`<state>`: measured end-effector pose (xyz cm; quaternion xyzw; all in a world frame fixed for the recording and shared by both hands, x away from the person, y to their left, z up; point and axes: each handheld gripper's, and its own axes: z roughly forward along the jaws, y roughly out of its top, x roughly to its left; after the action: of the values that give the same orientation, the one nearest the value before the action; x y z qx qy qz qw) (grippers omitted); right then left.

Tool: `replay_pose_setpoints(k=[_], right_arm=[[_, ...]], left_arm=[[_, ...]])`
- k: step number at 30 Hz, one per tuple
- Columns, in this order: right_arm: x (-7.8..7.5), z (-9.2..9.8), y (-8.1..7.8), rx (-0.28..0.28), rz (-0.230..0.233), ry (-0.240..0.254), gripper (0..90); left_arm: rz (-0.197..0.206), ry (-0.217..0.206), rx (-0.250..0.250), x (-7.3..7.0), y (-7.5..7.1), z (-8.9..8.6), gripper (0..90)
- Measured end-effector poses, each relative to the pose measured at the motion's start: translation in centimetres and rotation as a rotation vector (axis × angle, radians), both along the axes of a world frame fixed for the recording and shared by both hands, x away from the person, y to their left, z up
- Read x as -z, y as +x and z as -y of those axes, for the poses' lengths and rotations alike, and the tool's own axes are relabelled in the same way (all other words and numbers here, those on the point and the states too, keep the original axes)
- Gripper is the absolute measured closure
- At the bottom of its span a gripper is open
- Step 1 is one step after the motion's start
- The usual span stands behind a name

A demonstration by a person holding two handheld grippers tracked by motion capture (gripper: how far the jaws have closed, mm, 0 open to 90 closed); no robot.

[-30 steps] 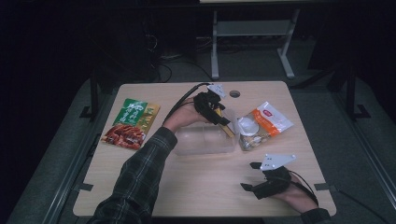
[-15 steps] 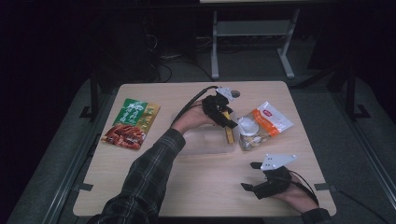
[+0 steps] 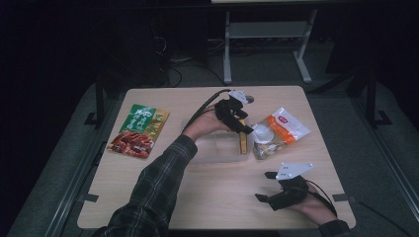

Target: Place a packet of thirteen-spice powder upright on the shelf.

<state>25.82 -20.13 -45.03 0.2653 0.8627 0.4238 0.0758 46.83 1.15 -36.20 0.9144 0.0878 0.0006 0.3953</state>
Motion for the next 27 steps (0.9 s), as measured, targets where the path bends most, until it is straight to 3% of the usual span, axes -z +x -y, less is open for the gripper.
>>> replay_pose_setpoints(k=[5,13,20,27], right_arm=[[0.1,-0.1,0.0,-0.004,-0.002,0.000,16.3],[0.0,-0.2,0.0,0.001,-0.009,-0.008,16.3],[0.2,-0.2,0.1,0.001,-0.004,-0.012,16.3],[0.2,-0.4,0.0,0.008,-0.014,-0.021,16.3]], left_arm=[[0.009,-0.022,-0.001,-1.5,-0.6,-1.1,22.1],[0.036,0.001,0.000,-3.1,-2.0,-3.0,19.6],[0.031,0.019,-0.019,-3.3,-3.6,-5.2,19.7],[0.008,0.008,-0.041,-3.0,-5.5,-7.7,19.7]])
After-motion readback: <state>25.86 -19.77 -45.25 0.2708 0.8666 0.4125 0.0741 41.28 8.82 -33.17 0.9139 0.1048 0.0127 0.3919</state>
